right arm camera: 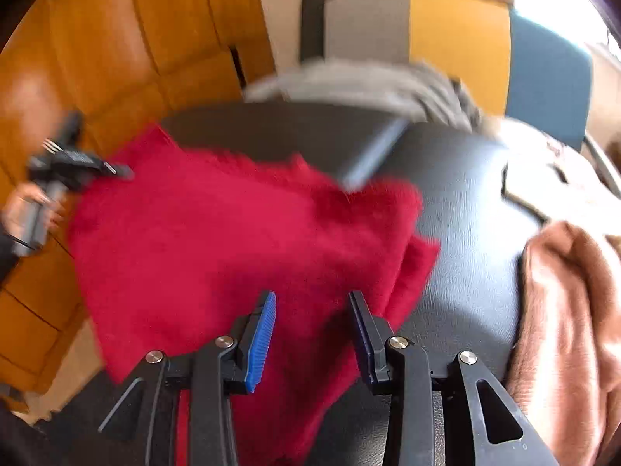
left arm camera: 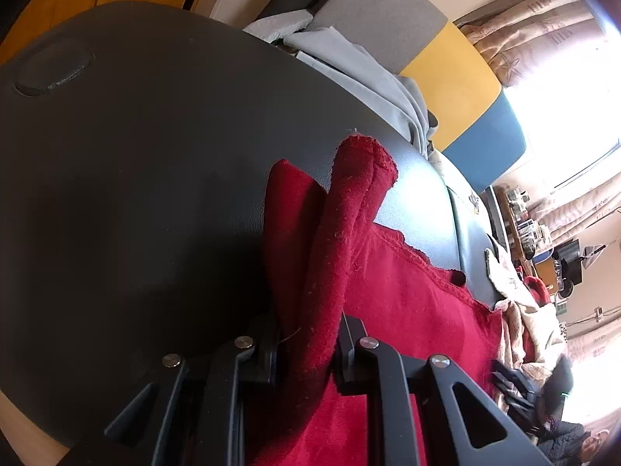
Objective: Fold clothes
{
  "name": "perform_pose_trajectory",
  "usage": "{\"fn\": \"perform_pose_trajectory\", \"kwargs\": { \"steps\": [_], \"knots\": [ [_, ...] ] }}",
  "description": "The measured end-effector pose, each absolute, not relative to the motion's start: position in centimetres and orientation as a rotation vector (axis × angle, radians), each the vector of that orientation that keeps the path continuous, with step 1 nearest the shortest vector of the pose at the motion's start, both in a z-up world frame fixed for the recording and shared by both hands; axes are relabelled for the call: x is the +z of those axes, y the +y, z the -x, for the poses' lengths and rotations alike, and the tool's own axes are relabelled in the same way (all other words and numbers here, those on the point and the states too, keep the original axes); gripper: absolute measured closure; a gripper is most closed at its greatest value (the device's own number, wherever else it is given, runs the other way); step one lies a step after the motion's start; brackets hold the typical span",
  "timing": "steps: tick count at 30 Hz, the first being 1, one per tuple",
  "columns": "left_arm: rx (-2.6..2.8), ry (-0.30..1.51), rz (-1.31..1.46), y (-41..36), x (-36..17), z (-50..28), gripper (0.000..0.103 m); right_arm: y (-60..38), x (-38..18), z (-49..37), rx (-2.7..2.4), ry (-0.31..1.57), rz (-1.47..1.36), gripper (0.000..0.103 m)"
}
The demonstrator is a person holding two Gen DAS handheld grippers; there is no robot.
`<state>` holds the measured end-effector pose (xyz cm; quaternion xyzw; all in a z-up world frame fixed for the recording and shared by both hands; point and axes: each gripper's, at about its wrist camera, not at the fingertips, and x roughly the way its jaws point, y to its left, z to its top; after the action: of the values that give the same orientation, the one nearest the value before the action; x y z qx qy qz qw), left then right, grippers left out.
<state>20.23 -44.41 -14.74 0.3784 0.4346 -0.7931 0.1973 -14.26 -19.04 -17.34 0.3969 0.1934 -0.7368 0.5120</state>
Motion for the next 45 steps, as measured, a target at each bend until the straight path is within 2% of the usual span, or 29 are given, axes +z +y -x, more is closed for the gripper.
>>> {"fn": "perform_pose_trajectory", "kwargs": {
  "steps": [6, 15, 23, 29, 34, 45],
  "knots": [
    [-2.323, 1.342, -0.977, -42.8, -12.1, -20.8, 0.085, -16.4, -18.4, 15.5, -1.749, 0.28, -0.881, 0.065],
    [-2.423, 1.557, -0.796, -38.7, -8.5, -17.8, 0.086, -16.3, -18.6, 14.7, -1.754, 0.265, -0.862, 0.065],
    [-2.552, 1.604, -0.786, -31.6, -5.4, -11.2, 0.088, -16.0, -18.6, 14.6, -1.754, 0.261, -0.848, 0.064],
    [-2.56, 1.638, -0.896, -26.4, -6.5, -5.0, 0.088, -15.8, -18.6, 14.6, -1.752, 0.252, -0.844, 0.064],
    [-2.511, 1.673, -0.978, -24.0, -8.7, -3.3, 0.088, -15.7, -18.6, 14.7, -1.752, 0.235, -0.846, 0.064],
    [-2.347, 1.617, -1.14, -20.2, -13.9, 0.8, 0.089, -15.4, -18.8, 15.2, -1.734, 0.19, -0.854, 0.064]
  ]
}}
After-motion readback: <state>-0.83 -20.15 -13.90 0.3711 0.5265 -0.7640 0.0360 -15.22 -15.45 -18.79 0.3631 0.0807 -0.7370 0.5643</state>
